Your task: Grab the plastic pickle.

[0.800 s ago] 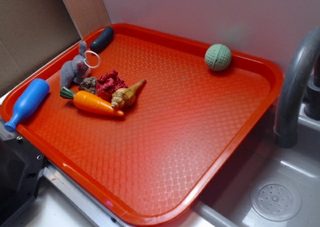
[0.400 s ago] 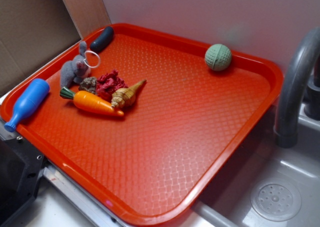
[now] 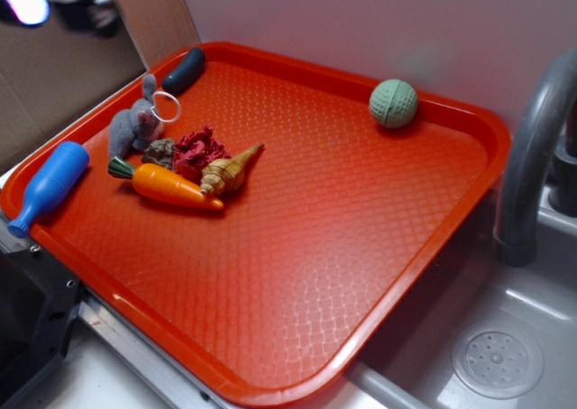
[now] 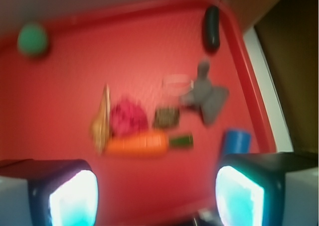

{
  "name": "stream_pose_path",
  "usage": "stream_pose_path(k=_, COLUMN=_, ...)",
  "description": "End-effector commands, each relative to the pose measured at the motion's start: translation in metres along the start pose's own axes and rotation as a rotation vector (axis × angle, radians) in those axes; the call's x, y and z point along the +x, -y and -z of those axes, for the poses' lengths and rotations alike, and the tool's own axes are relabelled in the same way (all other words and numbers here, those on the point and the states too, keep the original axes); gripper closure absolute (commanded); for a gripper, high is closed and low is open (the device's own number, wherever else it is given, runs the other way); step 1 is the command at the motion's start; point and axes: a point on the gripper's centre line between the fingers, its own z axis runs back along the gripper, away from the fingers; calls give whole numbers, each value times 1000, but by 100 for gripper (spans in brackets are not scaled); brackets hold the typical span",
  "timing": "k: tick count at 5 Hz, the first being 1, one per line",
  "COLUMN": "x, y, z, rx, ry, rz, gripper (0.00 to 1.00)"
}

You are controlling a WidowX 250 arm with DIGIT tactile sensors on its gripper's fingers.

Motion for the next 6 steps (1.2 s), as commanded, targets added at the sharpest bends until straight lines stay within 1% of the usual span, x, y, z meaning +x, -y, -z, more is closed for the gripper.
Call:
stream_pose_path(k=1, x=51, y=-44, z=94, rx=125, ry=98, rz=-55, gripper=0)
stream_pose_path(k=2, x=61, y=-59, z=123, rx=127, ry=73, rz=11, gripper=0)
stream_pose_path(k=3, x=74, y=-67, z=141, rx=113, ry=31, rz=68, gripper=0)
stream_pose_path(k=4, x=77, y=-57, z=141, rx=120, ry=11, rz=118, gripper=0)
stream_pose_path(k=5, x=82, y=-62, z=153, rx=135, ry=12, rz=181, gripper=0)
stream_pose_path(k=6, x=87, y=-78, z=160, rx=169, ry=20, rz=198, gripper=0)
